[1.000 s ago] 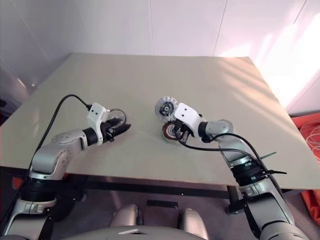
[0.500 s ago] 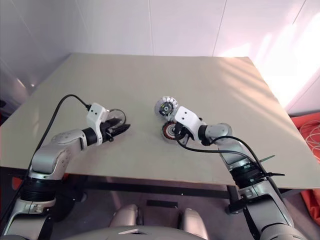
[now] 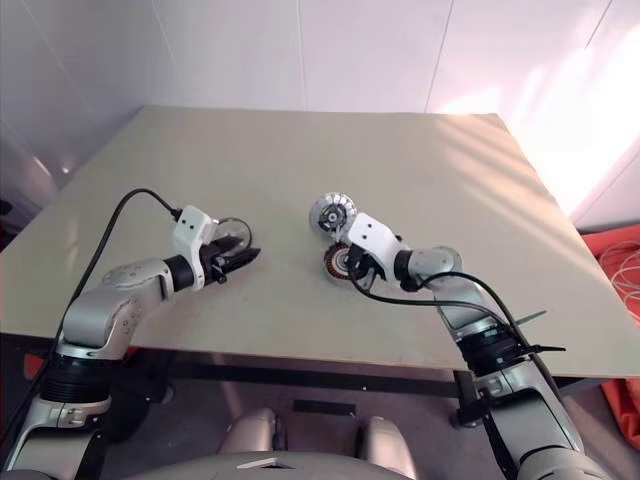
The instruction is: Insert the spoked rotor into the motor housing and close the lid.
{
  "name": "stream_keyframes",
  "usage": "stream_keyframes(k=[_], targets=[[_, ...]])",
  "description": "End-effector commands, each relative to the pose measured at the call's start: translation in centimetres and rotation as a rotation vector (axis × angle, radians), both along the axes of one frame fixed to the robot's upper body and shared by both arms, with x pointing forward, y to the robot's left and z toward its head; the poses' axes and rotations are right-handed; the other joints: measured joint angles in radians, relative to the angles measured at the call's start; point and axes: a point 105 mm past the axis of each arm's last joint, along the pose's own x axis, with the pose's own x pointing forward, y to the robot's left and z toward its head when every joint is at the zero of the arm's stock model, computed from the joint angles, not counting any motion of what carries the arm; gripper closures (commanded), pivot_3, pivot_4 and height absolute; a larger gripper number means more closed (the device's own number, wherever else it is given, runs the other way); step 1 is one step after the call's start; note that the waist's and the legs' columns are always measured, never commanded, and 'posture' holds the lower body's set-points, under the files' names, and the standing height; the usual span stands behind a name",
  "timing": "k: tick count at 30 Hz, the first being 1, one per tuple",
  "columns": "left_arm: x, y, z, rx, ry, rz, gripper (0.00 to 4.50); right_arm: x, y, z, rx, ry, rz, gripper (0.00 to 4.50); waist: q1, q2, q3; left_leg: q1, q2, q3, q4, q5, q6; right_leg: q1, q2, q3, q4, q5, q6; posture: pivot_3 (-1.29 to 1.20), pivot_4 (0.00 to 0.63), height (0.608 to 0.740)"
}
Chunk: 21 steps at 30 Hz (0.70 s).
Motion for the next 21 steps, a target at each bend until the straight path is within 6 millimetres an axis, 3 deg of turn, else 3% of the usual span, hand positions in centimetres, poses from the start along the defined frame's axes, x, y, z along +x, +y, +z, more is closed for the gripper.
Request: stream_keyframes(k=[1, 5, 15, 21], targets=[[0.3, 0.2, 1.4, 0.007, -0.058, -0.007, 1.8, 0.6, 0.4, 3.6, 0.043, -0.102, 0.016, 4.37, 0.0, 0.0, 0.0, 0.0, 0.0, 0.0, 0.0, 0.0, 0.0, 0.0, 0.0, 0.0, 0.0, 0.0, 0.0, 0.0, 0.0, 0.74], [0.3, 0.1, 1.3, 0.007, -0.057, -0.009, 1.8, 0.7, 0.3, 3.6, 0.045, -0.101, 0.007, 4.37, 0.0, 0.0, 0.0, 0.0, 0.0, 0.0, 0.0, 0.0, 0.0, 0.0, 0.0, 0.0, 0.0, 0.0, 0.0, 0.0, 0.0, 0.74], [0.2, 0.2, 1.4, 0.013, -0.058, -0.009, 1.8, -0.1, -0.8, -2.2, 0.0, 0.058, -0.05, 4.37, -0.001, 0.0, 0.0, 0.0, 0.0, 0.0, 0.0, 0.0, 0.0, 0.0, 0.0, 0.0, 0.0, 0.0, 0.0, 0.0, 0.0, 0.74], [0.2, 0.2, 1.4, 0.016, -0.056, -0.011, 1.8, 0.2, -0.6, -0.8, 0.038, 0.017, -0.042, 4.37, -0.001, -0.001, 0.0, 0.002, 0.0, 0.0, 0.0, 0.001, -0.001, 0.002, 0.0, 0.0, 0.0, 0.0, 0.0, 0.0, 0.0, 0.74]])
